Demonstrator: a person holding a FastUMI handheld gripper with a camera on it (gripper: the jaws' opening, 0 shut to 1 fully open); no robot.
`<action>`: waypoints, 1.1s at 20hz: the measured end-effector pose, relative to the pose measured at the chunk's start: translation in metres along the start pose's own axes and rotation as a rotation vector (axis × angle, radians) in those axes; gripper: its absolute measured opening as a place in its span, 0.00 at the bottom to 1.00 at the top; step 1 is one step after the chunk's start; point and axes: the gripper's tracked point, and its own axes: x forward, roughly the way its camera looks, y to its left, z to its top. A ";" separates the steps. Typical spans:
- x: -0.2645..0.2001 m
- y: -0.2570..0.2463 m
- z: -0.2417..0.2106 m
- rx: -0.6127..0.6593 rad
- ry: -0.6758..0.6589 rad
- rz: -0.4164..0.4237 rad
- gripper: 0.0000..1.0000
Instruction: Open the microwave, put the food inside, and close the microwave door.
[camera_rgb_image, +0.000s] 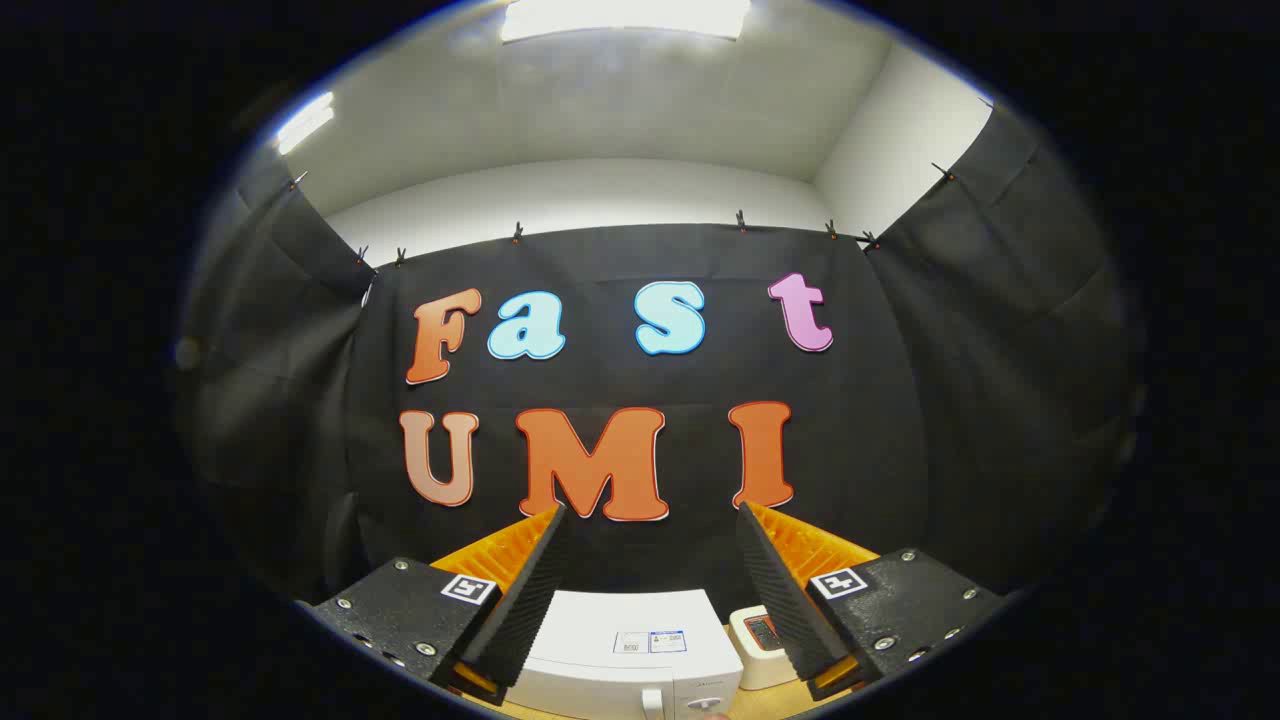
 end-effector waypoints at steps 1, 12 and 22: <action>-0.001 0.000 -0.003 -0.003 0.007 0.002 0.98; -0.005 -0.018 -0.053 -0.020 0.142 -0.040 0.98; -0.028 -0.005 -0.180 0.037 0.494 -0.016 0.99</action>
